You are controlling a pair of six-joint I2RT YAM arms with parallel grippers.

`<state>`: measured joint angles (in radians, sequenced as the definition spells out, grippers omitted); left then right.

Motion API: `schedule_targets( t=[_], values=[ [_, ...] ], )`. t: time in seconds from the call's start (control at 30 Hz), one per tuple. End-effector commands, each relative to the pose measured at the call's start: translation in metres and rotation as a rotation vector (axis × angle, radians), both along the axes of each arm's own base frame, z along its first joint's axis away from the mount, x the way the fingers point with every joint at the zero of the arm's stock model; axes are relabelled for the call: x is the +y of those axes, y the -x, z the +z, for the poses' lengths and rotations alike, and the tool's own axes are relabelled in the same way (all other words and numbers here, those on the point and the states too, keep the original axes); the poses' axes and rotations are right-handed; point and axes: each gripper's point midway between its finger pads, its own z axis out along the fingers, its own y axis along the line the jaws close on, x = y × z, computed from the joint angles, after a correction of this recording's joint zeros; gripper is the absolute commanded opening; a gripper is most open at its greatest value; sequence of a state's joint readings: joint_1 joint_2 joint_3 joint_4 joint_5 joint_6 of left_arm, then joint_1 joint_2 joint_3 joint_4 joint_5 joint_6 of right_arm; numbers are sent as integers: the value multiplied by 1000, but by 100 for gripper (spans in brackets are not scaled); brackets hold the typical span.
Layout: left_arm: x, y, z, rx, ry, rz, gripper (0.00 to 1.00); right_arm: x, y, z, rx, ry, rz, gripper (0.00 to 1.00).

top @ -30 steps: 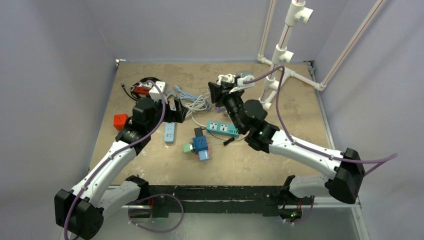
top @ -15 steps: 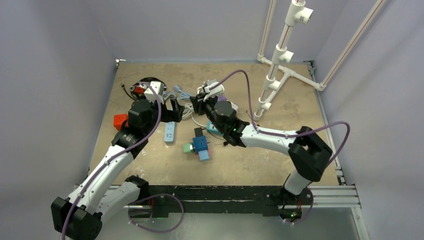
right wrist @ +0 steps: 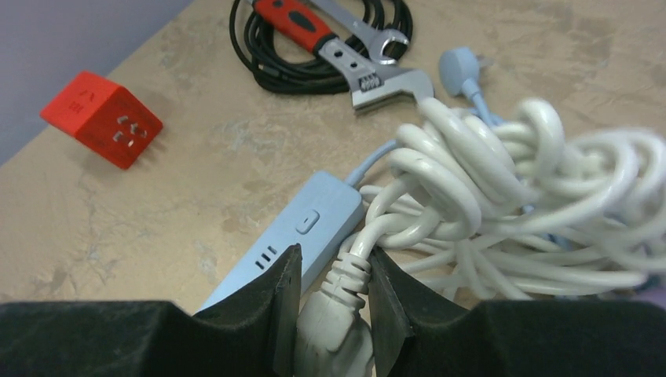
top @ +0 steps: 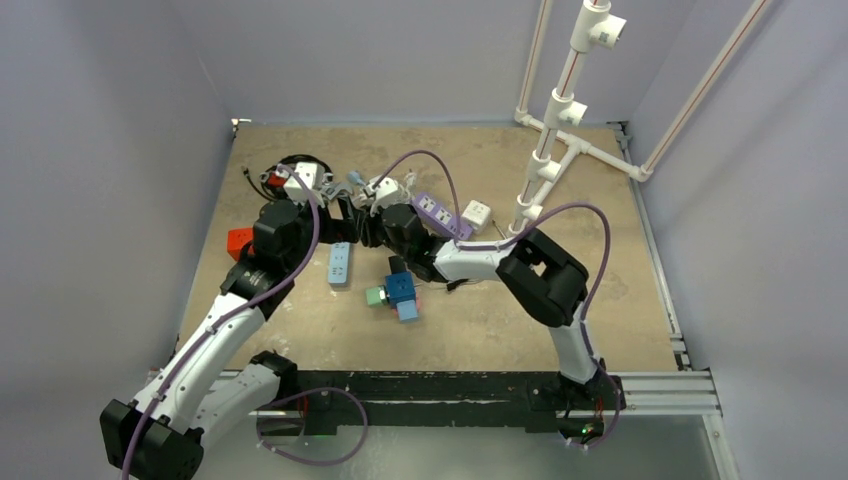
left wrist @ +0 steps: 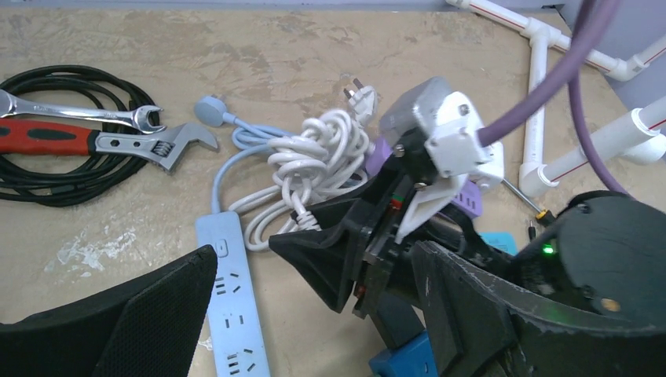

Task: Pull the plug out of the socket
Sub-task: Place the socket at the center of the board.

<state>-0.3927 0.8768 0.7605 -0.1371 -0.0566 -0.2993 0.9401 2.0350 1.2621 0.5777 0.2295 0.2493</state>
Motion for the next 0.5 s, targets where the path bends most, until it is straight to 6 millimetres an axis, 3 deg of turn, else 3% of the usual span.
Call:
schedule_targets(
  t=[0.0, 0.1, 0.2, 0.23, 0.37, 0.47],
  values=[
    [3, -4, 12, -38, -1, 11, 94, 15, -11, 19, 14, -62, 18, 11],
    [2, -5, 11, -34, -2, 9, 94, 12, -19, 5, 50, -44, -15, 31],
    [3, -5, 10, -32, -6, 13, 94, 7, -23, 5, 61, -41, -31, 69],
    [3, -5, 10, -32, -6, 14, 94, 4, -23, 10, 54, -44, -32, 77],
    [4, -5, 10, -34, -8, 18, 94, -5, -17, 38, -3, -62, -19, 98],
    [7, -5, 11, -37, -12, 30, 94, -16, -10, 61, -42, -71, -12, 99]
  ],
)
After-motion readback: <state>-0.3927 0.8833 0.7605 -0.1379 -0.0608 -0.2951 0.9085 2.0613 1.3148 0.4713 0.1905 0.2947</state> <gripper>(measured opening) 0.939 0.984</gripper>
